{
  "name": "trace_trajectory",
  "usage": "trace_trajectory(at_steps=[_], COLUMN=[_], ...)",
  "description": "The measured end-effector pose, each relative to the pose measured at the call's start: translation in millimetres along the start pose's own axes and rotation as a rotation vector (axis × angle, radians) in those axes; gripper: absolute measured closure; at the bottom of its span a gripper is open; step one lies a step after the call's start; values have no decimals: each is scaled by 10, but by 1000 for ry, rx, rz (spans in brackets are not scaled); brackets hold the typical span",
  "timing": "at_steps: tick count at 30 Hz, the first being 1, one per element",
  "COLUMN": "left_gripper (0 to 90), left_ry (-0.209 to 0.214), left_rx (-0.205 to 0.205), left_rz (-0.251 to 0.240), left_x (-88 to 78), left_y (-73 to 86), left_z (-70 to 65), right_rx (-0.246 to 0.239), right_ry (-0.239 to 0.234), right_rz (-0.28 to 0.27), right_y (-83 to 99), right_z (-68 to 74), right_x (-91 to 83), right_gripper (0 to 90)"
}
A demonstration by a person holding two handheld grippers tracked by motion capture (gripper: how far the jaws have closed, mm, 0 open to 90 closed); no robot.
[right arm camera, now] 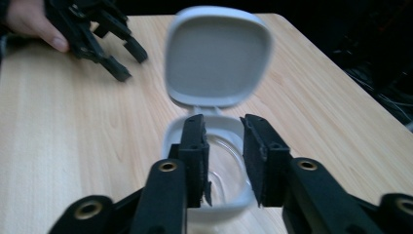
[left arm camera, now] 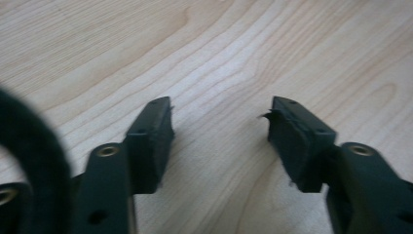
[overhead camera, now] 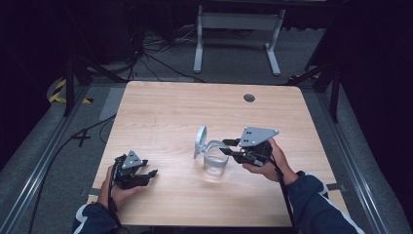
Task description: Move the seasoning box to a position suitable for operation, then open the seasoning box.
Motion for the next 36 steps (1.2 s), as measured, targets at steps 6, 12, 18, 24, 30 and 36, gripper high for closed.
trace_trajectory(at_steps=[6, 12, 18, 24, 30, 36], left_gripper=[344, 338, 318, 313, 305, 305], left_ry=[-6, 1, -6, -7, -5, -5], left_rx=[1, -10, -18, -16, -20, -22], left_rz=[0, 9, 6, 7, 9, 8], left_x=[16, 15, 23, 25, 29, 30], left_y=[-13, -13, -13, -15, -18, -17], left_z=[9, 2, -1, 0, -5, -7], right_rx=[16, 26, 21, 41, 88, 85], right_ry=[64, 128, 143, 150, 165, 176], right_rz=[20, 71, 137, 200, 259, 306], right_y=[104, 286, 494, 764, 1122, 1341], right_z=[-151, -247, -303, -321, -333, -314], right_x=[-221, -439, -582, -663, -733, -799], right_gripper=[579, 509, 464, 444, 427, 403])
Point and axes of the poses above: each handheld gripper's, and its own axes: x roughly forward along the jaws, y roughly out of its underside, z roughly to its left, the point moved 2 cm from there along x, roughly forward along the jaws, and after that the axes turned 2 degrees about -x, right-handed, at the moved point
